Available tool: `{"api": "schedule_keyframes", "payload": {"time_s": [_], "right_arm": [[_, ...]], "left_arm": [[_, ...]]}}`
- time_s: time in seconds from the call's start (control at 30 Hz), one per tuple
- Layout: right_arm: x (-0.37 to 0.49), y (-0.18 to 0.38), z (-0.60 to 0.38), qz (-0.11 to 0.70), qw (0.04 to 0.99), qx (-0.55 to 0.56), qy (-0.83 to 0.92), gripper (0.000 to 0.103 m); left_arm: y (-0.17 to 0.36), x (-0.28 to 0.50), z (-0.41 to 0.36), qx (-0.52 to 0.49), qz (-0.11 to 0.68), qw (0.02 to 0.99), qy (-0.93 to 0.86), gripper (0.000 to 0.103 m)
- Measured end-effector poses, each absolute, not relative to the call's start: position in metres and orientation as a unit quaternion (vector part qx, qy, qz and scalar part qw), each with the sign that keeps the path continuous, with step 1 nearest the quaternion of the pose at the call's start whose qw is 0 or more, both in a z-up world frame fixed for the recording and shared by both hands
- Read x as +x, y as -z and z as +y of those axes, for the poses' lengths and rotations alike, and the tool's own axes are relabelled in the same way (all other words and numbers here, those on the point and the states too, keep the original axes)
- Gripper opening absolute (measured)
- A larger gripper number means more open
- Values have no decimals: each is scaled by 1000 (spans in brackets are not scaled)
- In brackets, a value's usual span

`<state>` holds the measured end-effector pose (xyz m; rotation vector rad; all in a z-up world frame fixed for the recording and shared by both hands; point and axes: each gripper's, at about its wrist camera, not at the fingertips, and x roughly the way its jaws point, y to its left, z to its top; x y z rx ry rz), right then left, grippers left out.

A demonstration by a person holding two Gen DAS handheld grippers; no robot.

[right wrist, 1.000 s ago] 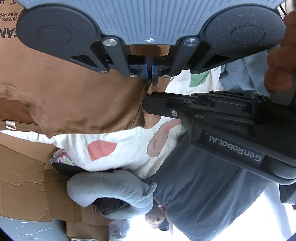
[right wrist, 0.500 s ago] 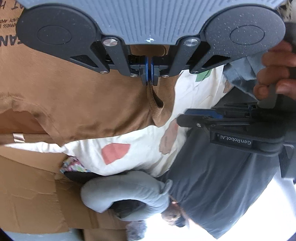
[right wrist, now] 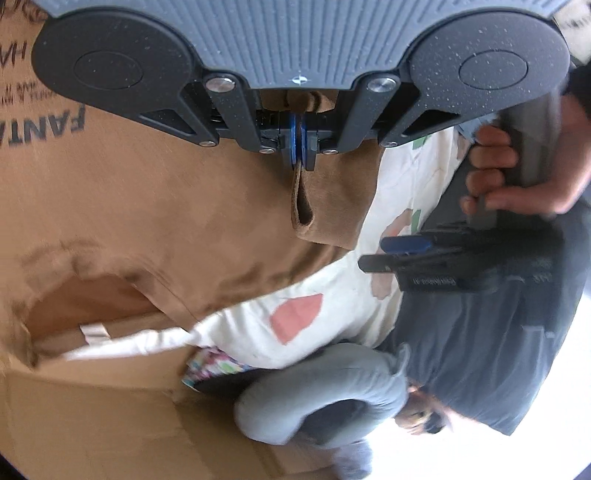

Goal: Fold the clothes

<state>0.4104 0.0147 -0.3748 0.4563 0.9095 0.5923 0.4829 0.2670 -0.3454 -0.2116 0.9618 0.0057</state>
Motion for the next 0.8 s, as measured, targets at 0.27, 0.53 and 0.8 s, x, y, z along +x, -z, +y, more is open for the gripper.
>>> {"api": "schedule_keyframes", "payload": {"time_s": [0.27,0.53,0.8], "right_arm": [[414,383,-1,452,821,241,-253,1],[415,399,-8,467,811,254,-244,0],[411,403,-8,480,806,249,-240,0]], "left_arm": [[365,500,267,-100,486,868,-6,40],[366,510,260,-87,484,871,-8,9],[357,512,260,-87,473,876,-24,8]]}}
